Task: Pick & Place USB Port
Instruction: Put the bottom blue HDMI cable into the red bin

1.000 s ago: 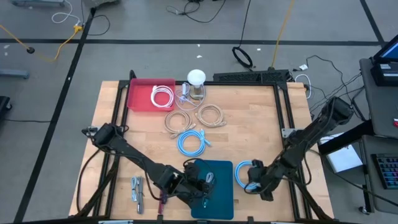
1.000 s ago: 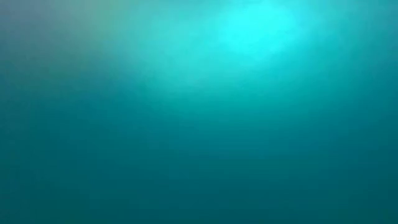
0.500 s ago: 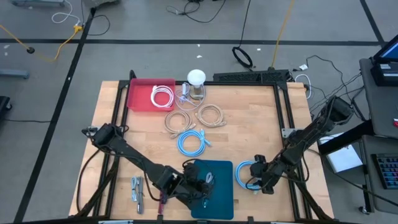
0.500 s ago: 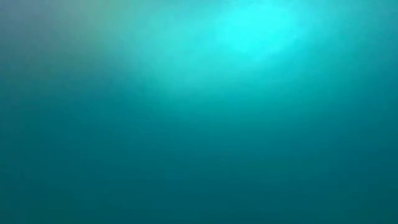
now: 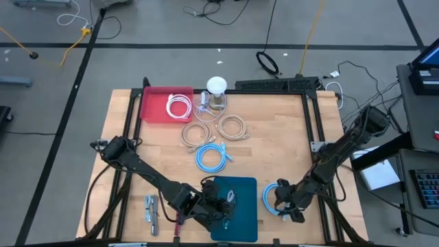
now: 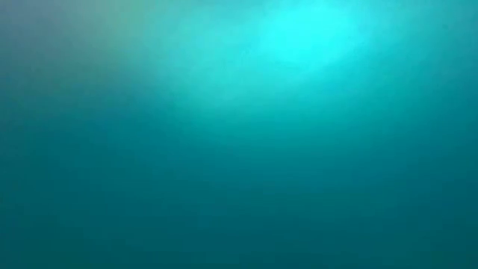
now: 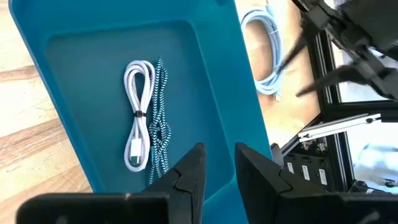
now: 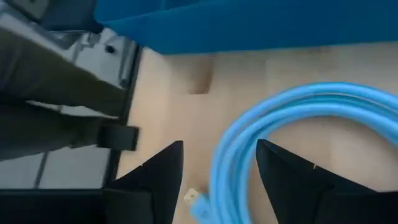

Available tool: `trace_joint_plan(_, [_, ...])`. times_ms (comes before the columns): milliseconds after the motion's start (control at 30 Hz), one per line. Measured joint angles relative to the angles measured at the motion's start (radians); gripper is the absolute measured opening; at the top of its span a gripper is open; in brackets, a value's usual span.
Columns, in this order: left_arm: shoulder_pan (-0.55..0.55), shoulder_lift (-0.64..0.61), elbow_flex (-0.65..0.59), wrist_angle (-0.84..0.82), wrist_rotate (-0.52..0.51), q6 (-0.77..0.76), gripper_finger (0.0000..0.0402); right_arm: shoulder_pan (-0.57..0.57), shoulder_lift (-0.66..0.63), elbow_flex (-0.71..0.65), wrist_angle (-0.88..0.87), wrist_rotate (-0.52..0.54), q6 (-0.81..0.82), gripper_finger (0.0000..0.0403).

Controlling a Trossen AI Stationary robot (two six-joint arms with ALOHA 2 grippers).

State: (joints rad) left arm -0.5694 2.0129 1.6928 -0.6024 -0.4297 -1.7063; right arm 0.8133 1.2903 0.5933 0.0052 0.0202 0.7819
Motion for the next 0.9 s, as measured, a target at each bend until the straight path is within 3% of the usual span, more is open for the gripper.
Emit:
trace_joint_plan(200, [-0.007, 0.0, 0.0, 0.001, 0.0, 0.0, 0.0088, 0.045, 0.003, 0.033, -0.049, -0.07, -0.056, 0.0181])
trace_joint_plan(467, [-0.031, 0.0, 0.0, -0.011, -0.01, -0.01, 0.0088, 0.153, 0.002, 0.033, -0.447, -0.05, -0.244, 0.0171])
trace_joint_plan(733, [-0.049, 0.0, 0.0, -0.042, -0.016, -0.054, 0.0088, 0.157, 0.002, 0.069, -0.451, -0.05, -0.297, 0.0171])
trace_joint_plan(900, [-0.056, 0.001, 0.0, -0.071, -0.02, -0.069, 0.0088, 0.147, 0.002, 0.201, -0.505, 0.081, -0.458, 0.0171])
